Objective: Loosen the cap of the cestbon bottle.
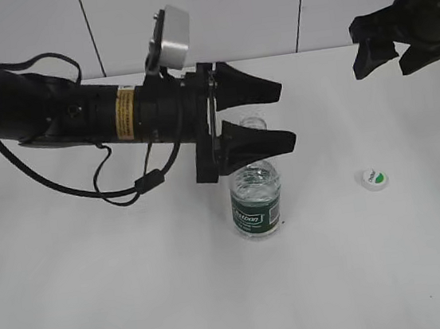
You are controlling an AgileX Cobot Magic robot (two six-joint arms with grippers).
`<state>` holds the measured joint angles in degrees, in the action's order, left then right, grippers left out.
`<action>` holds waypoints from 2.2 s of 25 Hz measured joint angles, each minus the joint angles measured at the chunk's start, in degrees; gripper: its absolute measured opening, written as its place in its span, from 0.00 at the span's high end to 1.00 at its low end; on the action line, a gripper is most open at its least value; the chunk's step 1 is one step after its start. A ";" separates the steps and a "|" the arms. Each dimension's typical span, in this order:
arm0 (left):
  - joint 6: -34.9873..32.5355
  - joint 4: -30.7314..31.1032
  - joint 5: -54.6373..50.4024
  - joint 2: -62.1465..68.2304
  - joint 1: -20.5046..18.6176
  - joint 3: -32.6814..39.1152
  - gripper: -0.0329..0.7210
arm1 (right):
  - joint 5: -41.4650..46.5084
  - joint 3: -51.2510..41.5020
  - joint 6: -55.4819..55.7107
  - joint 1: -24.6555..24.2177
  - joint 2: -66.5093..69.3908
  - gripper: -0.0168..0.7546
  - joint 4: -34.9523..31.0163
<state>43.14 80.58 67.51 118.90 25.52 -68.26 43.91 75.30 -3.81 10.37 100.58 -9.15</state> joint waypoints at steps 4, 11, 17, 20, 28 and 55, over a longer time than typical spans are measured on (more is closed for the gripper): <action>3.03 0.28 -2.02 -4.58 -0.47 0.05 0.23 | 2.35 2.80 0.00 0.00 0.00 0.29 0.05; 12.98 2.61 -17.16 -15.12 -5.67 0.05 0.23 | 6.84 8.20 -0.05 0.00 0.00 0.29 0.12; 14.27 5.55 -45.30 -23.89 -9.70 0.05 0.23 | 8.89 11.31 -0.05 0.00 0.00 0.29 0.12; 14.39 5.19 -63.52 -25.81 -10.15 0.05 0.23 | 9.77 11.44 -0.05 0.00 -0.06 0.29 0.12; 9.25 -13.96 -95.63 -25.96 -10.44 0.16 0.23 | 14.58 11.80 -0.05 0.00 -0.17 0.29 0.12; -31.87 -73.10 -132.83 -26.03 -25.17 -5.65 0.38 | 25.78 14.87 -1.31 0.00 -2.26 0.29 5.16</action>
<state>11.26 7.48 -65.32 92.87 0.34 -73.91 69.69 90.17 -5.13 10.37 98.31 -3.99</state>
